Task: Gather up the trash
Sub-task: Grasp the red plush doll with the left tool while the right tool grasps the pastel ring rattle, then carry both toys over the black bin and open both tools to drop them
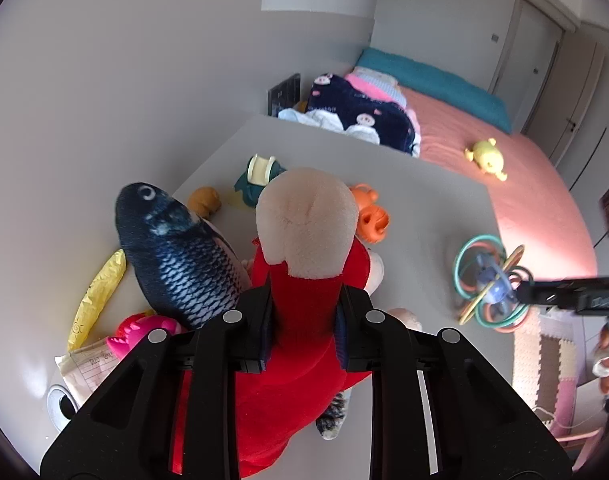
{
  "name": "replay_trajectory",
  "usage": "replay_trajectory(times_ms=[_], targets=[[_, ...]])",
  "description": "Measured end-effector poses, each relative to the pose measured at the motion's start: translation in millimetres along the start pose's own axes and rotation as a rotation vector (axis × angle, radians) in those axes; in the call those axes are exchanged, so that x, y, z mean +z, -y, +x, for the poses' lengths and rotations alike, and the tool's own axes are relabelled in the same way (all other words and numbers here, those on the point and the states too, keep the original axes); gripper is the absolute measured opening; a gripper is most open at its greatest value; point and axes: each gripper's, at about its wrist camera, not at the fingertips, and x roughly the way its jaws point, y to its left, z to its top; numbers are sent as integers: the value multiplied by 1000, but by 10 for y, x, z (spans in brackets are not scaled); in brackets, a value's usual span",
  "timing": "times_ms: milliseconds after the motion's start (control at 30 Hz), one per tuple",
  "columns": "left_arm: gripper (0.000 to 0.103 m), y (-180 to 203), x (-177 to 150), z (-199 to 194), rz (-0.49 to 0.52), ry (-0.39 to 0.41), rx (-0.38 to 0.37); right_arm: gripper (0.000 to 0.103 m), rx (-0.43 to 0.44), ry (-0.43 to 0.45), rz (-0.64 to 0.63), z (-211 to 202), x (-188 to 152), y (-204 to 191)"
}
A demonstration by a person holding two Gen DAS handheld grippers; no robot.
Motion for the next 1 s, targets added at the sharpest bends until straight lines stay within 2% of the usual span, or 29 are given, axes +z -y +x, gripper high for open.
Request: replay_trajectory(times_ms=[67,200,267,433,667,1000], targets=[[23,-8,28,-31,-11,8,-9,16,43,24,17,-10,-10,10],[22,53,93,-139,1,28,-27,6,87,73,4,-157,-19,-23],[21,114,149,-196,15,37,-31,6,57,121,-32,-314,-11,-68],[21,345,330,-344,38,65,-51,6,61,176,-43,-719,23,-48],[20,855,560,-501,108,108,-72,6,18,254,-50,-1289,-21,119],[20,1739,820,-797,230,167,-176,6,-70,342,4,-1969,-149,657]])
